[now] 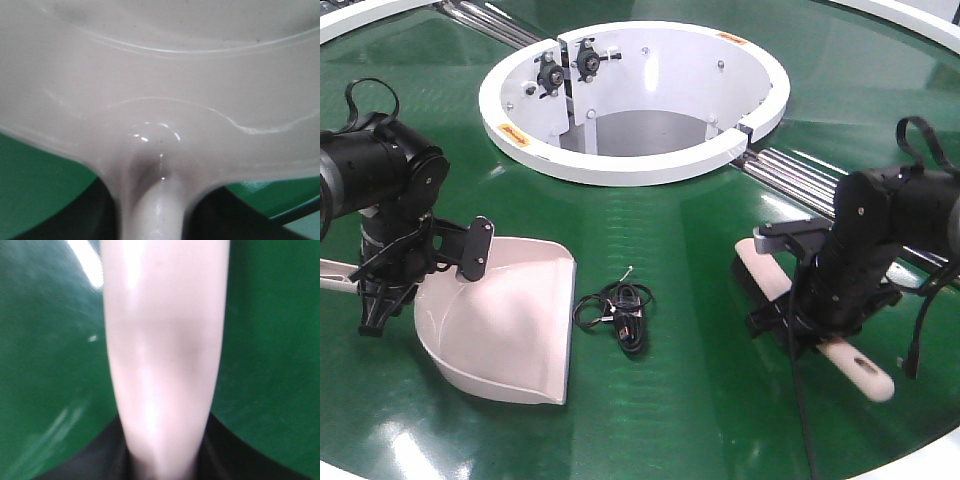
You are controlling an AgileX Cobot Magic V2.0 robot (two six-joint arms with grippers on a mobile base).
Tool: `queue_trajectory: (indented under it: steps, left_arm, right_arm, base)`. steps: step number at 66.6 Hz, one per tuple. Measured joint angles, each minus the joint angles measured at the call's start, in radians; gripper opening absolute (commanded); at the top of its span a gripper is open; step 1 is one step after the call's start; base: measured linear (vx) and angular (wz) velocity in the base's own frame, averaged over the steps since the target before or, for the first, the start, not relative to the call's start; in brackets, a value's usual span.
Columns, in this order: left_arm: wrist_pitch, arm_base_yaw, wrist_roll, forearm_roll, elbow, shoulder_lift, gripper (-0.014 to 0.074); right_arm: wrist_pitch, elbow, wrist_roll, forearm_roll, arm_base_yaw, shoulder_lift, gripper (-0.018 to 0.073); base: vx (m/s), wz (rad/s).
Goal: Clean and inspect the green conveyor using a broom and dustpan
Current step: 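Reach the right gripper to the pink brush handle and grasp it, then sweep the black cable into the dustpan with the right-held brush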
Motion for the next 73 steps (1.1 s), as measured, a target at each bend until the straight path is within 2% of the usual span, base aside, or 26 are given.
queue_trajectory:
  steps: [25, 50, 65, 73]
  left_arm:
    - [0.000, 0.000, 0.000, 0.000, 0.000, 0.000, -0.0006]
    - [0.000, 0.000, 0.000, 0.000, 0.000, 0.000, -0.0006]
    - [0.000, 0.000, 0.000, 0.000, 0.000, 0.000, -0.0006]
    - [0.000, 0.000, 0.000, 0.002, 0.000, 0.000, -0.0006]
  right_arm:
    - [0.084, -0.143, 0.148, -0.004, 0.170, -0.008, -0.0004]
    - [0.201, -0.258, 0.300, -0.049, 0.279, 0.178, -0.0004]
    - [0.240, -0.395, 0.325, -0.051, 0.379, 0.291, -0.0004]
    - [0.246, -0.503, 0.327, -0.017, 0.434, 0.354, -0.0004]
  base:
    - [0.00, 0.00]
    - [0.00, 0.00]
    - [0.00, 0.00]
    - [0.00, 0.00]
